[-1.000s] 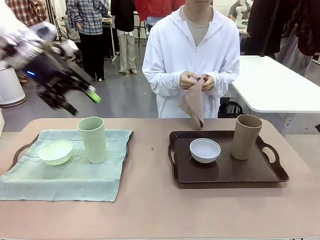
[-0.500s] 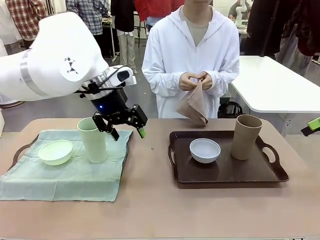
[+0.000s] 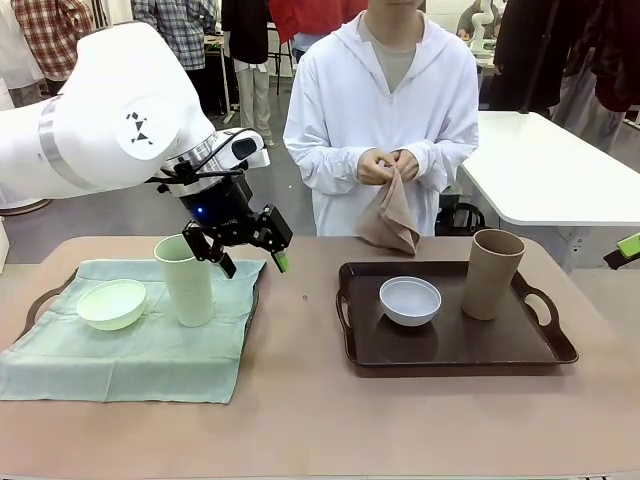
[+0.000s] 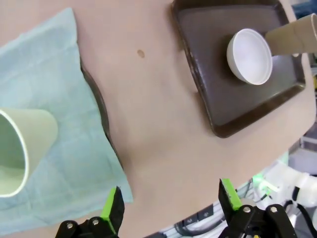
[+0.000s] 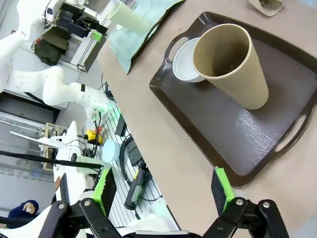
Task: Set up a tray with a mat and arrange the tableware.
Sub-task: Pick up the Picnic Bowl and Reusable plastic cup from the Handle tray in front of the human's position and hold them in the air.
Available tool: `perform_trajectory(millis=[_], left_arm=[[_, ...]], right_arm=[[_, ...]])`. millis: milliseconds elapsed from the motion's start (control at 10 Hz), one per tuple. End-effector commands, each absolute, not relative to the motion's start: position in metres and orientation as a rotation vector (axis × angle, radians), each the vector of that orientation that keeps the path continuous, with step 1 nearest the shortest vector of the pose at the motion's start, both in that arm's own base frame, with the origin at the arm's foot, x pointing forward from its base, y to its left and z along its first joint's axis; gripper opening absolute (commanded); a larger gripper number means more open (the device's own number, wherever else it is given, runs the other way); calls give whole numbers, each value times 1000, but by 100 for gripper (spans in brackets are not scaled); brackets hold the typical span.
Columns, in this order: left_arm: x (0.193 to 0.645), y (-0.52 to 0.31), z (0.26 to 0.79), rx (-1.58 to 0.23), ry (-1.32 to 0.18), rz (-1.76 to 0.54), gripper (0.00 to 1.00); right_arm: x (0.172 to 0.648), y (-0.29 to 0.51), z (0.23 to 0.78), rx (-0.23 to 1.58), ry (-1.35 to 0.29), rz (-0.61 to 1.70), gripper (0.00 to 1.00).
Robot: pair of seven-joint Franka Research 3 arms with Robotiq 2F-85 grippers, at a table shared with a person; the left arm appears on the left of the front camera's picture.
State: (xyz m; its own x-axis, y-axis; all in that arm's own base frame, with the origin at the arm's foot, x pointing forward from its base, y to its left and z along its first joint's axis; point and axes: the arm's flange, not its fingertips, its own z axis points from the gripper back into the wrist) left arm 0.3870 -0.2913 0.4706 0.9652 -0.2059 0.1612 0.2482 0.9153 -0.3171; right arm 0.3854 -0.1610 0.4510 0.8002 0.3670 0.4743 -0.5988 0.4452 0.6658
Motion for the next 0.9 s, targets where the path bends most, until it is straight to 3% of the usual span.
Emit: perform_trajectory(millis=[0, 600, 800], left_arm=[[389, -302, 472, -341, -146, -264, 100], [409, -408, 466, -282, -138, -318, 100], [415, -435, 451, -254, -130, -304, 100]], right_arm=[[409, -164, 445, 1012, -360, 635, 100], [444, -163, 412, 638, -652, 969, 100], [450, -157, 405, 671, -679, 1027, 100]])
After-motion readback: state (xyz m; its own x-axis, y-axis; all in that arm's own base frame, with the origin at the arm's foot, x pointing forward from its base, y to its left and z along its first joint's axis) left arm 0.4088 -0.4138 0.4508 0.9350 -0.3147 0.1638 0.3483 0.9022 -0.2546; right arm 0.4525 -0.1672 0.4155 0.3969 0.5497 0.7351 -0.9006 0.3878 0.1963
